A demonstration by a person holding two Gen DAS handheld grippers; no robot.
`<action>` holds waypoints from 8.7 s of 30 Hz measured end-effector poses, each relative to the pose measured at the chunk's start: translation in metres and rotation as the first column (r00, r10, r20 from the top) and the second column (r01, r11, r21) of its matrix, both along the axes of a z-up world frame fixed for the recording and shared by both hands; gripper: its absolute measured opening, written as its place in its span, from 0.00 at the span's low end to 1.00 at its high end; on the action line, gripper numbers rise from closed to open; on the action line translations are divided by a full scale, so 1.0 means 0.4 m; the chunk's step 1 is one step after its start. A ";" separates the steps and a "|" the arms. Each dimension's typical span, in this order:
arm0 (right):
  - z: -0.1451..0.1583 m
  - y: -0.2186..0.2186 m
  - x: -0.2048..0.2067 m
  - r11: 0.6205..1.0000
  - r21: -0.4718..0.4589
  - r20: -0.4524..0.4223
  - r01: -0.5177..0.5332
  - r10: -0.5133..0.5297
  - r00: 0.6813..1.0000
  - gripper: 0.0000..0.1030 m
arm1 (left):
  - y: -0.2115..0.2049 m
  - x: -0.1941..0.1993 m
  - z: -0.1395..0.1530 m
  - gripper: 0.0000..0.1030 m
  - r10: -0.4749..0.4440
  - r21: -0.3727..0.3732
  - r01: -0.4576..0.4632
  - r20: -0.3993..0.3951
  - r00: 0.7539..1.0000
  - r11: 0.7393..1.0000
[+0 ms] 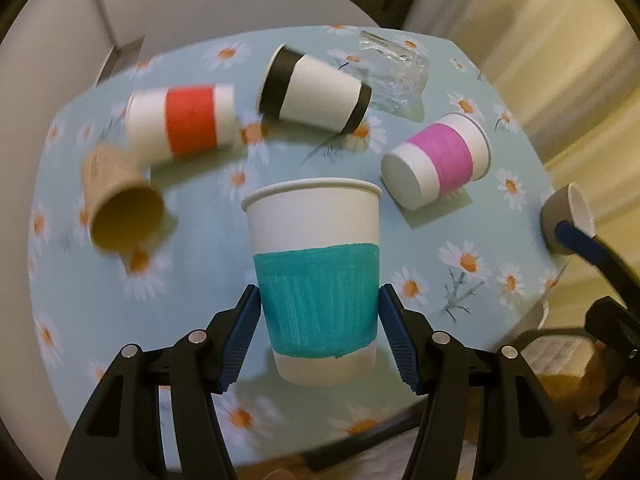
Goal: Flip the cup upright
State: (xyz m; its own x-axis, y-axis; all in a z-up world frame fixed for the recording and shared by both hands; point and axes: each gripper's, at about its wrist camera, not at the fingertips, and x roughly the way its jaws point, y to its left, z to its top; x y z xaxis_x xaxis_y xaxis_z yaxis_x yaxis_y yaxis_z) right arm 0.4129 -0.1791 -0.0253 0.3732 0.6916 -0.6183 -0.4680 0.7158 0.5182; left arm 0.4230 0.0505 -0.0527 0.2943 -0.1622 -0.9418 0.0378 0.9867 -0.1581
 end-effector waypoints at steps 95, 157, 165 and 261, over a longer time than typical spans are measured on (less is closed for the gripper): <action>-0.004 0.337 -0.051 0.971 -0.234 -0.084 -0.050 0.031 0.996 0.66 | 0.201 -0.434 -0.047 0.71 0.280 -0.331 -0.206 0.195 0.940 0.921; -0.187 0.342 -0.296 0.959 -0.193 0.650 0.210 -0.036 0.760 0.76 | 0.229 -0.407 -0.055 0.71 0.334 -0.269 -0.277 0.198 0.921 0.923; -0.160 0.311 -0.312 0.958 -0.193 0.633 0.213 -0.045 0.773 0.84 | 0.239 -0.423 -0.046 0.71 0.350 -0.270 -0.289 0.212 0.912 0.918; 0.097 -0.167 -0.831 0.958 -0.132 0.670 0.255 -0.104 0.735 0.95 | -0.131 -1.012 0.117 0.94 0.024 0.048 -0.090 0.748 0.663 0.995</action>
State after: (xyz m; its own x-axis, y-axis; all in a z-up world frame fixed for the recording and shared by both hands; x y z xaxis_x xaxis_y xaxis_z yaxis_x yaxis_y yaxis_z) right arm 0.0806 -0.2459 0.0136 0.8391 0.4583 -0.2930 -0.4870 0.8729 -0.0292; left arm 0.0182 -0.0020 -0.0059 0.9097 -0.0608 -0.4108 0.0536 0.9981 -0.0289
